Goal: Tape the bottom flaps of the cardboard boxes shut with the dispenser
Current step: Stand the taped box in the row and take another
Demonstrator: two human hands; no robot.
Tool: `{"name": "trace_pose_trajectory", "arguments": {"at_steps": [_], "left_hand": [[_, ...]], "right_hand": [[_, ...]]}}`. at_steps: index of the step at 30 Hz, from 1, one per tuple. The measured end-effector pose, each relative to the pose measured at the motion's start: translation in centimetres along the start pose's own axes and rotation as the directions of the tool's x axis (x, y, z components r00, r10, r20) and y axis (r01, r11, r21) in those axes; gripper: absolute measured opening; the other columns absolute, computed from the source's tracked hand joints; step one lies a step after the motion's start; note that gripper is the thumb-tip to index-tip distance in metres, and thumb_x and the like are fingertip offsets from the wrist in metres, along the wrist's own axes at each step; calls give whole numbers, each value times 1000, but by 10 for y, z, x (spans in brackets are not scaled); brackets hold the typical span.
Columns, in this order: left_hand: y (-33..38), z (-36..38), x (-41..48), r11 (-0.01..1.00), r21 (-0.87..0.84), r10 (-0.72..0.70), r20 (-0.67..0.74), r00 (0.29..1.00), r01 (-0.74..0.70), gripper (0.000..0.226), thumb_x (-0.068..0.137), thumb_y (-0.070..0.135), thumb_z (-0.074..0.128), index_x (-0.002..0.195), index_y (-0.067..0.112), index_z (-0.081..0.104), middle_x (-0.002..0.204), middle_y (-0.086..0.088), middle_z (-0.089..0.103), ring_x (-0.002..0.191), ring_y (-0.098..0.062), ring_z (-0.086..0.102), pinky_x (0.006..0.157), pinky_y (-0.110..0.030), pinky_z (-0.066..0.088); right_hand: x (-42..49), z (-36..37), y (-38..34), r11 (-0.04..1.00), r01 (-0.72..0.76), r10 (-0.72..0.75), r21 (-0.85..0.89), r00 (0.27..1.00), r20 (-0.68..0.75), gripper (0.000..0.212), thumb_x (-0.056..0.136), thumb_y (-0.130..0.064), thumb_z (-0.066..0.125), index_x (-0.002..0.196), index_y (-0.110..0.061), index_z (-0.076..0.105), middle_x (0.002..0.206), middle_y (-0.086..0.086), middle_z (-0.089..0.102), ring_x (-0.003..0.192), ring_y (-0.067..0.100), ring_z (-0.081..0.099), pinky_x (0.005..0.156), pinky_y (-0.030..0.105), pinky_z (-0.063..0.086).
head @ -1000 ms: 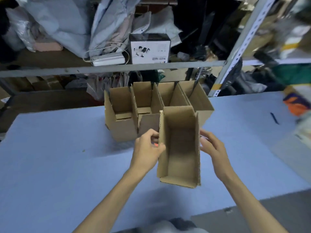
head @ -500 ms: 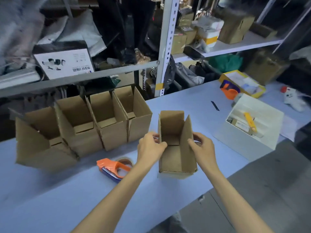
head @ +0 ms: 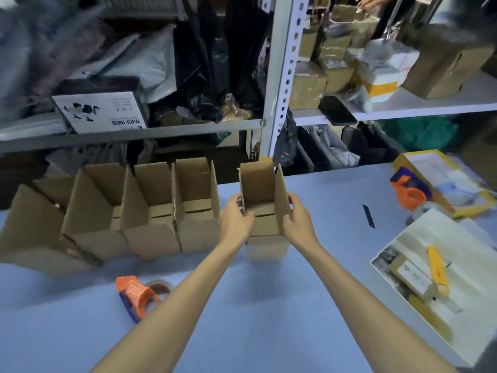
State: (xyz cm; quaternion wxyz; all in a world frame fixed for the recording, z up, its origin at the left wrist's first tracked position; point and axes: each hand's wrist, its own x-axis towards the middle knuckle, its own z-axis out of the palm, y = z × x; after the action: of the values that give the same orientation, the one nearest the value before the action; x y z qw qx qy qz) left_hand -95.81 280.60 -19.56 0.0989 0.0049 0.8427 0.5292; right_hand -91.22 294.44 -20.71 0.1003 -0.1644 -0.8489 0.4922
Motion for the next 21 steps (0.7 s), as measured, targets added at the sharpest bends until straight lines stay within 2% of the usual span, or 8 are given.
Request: {"name": "trace_pose_trajectory", "arguments": {"at_steps": [2,5,10,14,19,21], "left_hand": [[1,4,17,1000,-6,-10,-10,1000,10,51,85,-4,52,133,13,51,121,-6,63,112,-21,59,96,-41,50],[-4,6,37,1000,-18,-2,-47,999,2,52,84,-9,51,133,10,50,120,-9,63,111,-22,61,95,-43,51],[-11,15,54,999,-28,43,-38,998,-44,53,87,-7,54,135,14,49,113,5,58,110,-17,59,97,-39,51],[-6,21,65,997,56,46,-40,998,-43,57,88,-5,58,139,14,45,129,-5,60,120,-22,56,102,-36,46],[0,13,63,984,164,62,-4,998,-61,50,95,18,58,142,13,40,136,-8,53,127,-23,49,106,-40,41],[2,-5,60,967,232,117,-38,992,-106,43,97,24,54,137,11,46,134,-8,55,125,-21,50,104,-33,42]], "right_hand": [[19,4,5,1000,-25,25,14,999,32,65,86,9,37,145,-17,33,134,5,50,120,22,50,98,41,45],[44,15,12,996,-17,16,86,1000,20,61,90,6,43,143,-23,39,133,1,54,118,17,53,98,42,48],[69,23,24,994,-45,43,95,999,19,67,87,8,43,144,-25,39,133,0,56,119,19,54,99,45,47],[75,20,27,995,-43,41,91,999,25,74,82,14,38,145,-25,35,134,3,54,120,22,52,98,46,47],[78,15,25,993,-67,63,93,997,45,70,85,7,46,145,-27,34,129,8,53,116,23,53,91,49,51],[79,12,24,992,-83,78,91,995,60,73,84,2,54,147,-27,30,133,7,49,120,24,50,93,50,50]]}}
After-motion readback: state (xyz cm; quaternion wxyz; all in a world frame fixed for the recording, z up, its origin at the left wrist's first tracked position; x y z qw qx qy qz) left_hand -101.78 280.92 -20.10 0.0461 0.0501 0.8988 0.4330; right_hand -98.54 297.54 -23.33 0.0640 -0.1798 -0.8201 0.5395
